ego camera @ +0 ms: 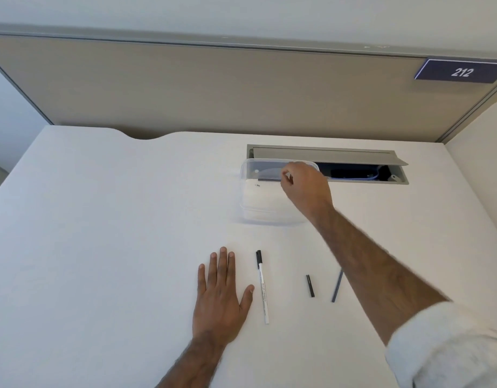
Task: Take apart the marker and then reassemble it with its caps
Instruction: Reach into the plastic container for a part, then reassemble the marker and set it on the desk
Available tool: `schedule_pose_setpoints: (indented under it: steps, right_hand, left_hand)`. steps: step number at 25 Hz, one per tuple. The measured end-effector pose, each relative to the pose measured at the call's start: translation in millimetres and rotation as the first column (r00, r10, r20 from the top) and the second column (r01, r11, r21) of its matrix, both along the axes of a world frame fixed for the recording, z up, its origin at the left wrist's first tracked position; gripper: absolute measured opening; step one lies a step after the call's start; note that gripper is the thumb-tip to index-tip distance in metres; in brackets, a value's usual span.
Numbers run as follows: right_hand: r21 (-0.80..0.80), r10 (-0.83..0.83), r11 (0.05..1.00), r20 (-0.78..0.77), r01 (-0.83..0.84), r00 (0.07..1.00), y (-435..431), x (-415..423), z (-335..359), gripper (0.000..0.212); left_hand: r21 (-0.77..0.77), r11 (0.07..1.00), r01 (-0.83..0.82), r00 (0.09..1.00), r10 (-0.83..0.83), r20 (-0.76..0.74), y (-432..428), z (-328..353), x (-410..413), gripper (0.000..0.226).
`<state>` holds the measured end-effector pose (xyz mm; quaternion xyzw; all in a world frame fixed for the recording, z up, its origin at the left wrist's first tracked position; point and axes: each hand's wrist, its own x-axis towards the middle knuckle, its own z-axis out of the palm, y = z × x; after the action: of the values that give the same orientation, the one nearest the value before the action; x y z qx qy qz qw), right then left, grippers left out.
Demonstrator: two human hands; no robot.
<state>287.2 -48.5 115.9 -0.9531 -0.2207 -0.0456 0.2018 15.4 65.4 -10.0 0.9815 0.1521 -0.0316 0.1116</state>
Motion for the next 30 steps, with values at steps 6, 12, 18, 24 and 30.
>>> schedule_pose_setpoints:
  steps: [6,12,18,24,30]
  right_hand:
    - [-0.071,-0.112,0.993,-0.405,0.091,0.907,-26.7,-179.7,-39.4,0.022]
    - [-0.281,-0.211,0.955,-0.398,0.100,0.893,-33.1,-247.0,-64.0,0.030]
    - [-0.266,-0.326,0.937,-0.446,0.224,0.833,-27.0,-247.2,-59.2,0.016]
    - [-0.112,-0.206,0.978,-0.431,0.175,0.879,-46.0,-248.6,-51.0,0.012]
    - [-0.094,0.012,0.995,-0.291,-0.041,0.957,-84.1,-244.3,-39.3,0.010]
  left_hand:
    - [-0.008,1.000,0.003,1.000,-0.003,-0.021,0.5,1.7,0.0,0.076]
    - [-0.039,0.999,0.007,1.000,-0.007,-0.005,1.6,3.2,-1.7,0.068]
    - [-0.149,0.988,0.037,0.999,-0.041,-0.025,3.4,13.5,-7.9,0.069]
    - [-0.613,0.786,-0.081,0.990,0.136,0.044,-9.0,44.9,-12.4,0.038]
    - [-0.959,0.050,-0.278,0.846,0.486,-0.220,-54.5,64.1,-8.4,0.021]
